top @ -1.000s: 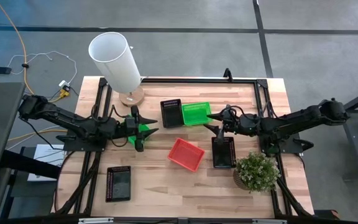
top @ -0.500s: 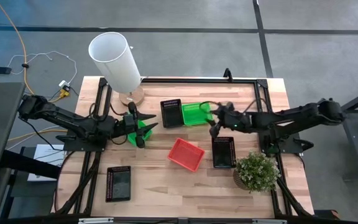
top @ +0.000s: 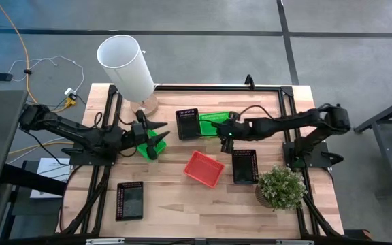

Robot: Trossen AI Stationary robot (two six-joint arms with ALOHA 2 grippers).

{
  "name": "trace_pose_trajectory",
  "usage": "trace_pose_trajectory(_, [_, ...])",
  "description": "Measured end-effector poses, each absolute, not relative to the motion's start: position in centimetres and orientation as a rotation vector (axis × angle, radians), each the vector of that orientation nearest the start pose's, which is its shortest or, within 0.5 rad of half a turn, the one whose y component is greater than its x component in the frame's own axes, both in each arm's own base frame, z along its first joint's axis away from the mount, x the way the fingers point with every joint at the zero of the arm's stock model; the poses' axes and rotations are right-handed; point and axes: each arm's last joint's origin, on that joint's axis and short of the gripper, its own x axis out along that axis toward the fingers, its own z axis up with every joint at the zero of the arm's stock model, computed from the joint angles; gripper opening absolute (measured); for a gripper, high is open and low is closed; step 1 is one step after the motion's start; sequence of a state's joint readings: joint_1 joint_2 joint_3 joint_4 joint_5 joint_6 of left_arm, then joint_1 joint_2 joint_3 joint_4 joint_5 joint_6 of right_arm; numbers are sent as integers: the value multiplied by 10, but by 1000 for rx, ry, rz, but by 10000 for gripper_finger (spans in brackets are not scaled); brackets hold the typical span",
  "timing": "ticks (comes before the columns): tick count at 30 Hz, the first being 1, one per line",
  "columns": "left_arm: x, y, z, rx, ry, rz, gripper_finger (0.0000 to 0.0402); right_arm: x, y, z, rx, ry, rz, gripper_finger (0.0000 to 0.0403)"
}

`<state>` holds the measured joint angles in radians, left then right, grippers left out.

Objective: Stack baskets by color
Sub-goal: Stack the green bin on the green bin

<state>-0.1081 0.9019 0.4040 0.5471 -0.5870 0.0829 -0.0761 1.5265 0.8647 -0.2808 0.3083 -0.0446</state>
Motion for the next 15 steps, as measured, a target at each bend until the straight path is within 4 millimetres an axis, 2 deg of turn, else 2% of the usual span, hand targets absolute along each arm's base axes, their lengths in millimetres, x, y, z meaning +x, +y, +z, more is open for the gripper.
trace_pose_trajectory(6, [180,-8,251,90,43,321,145,306,-45,175,-156,1003,-333,220])
trace_pose_trajectory(15, [170,-8,249,103,100,274,145,310,-51,163,-85,1039,-266,220])
